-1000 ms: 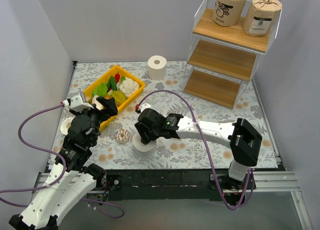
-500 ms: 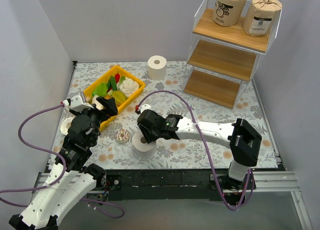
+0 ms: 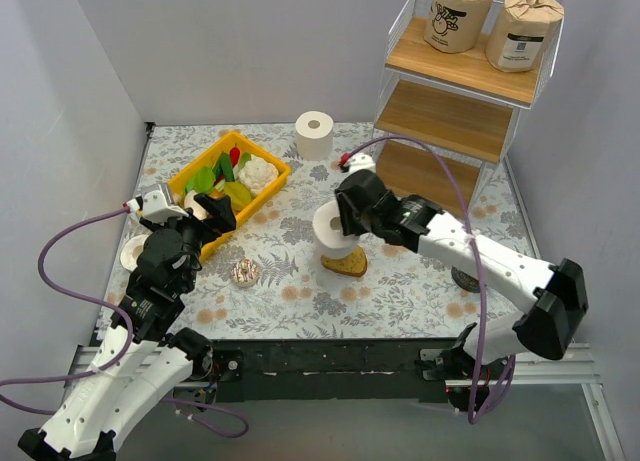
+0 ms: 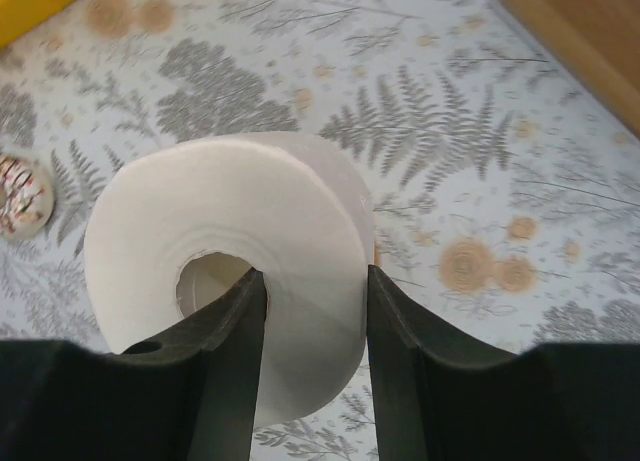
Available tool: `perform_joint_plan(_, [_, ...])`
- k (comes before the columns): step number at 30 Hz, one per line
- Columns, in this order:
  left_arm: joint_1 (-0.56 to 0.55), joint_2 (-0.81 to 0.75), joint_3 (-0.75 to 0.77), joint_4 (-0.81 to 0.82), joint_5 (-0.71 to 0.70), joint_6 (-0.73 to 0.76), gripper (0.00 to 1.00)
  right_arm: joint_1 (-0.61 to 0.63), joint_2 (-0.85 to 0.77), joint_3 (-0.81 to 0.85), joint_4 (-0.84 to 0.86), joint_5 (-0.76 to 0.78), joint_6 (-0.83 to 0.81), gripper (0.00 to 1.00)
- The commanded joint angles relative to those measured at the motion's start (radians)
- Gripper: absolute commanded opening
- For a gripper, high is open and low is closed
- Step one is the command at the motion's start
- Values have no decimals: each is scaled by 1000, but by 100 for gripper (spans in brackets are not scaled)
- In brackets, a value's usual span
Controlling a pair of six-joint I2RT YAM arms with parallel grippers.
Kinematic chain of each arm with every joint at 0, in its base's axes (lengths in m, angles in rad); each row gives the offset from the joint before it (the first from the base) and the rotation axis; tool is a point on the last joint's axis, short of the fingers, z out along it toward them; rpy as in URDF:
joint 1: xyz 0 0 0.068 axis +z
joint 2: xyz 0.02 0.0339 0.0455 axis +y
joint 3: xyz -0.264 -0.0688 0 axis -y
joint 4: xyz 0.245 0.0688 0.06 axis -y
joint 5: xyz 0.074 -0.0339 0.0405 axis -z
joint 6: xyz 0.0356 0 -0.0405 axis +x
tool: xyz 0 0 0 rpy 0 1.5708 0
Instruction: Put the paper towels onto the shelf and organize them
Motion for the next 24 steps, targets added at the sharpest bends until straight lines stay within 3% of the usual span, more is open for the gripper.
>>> perform_joint_plan(1, [3,6,-2,-9,5,3,98,-131,-137,-89,11,95,15,35])
perform_joint_plan(5, [3,6,-2,-6,8,3,98,-287,-200,-212,56,83,87,36])
perform_joint_plan(13, [3,7,-3,-6,21,4,98,-408,-202,-361,182,70,116,36])
perform_joint_plan(18, [3,8,-5,-6,21,7,98,-433,-196,-309,106,73,57,59])
perform_joint_plan(24, [3,10,-3,-1,43,9,98,-432,-222,-228,17,-5,-77,66])
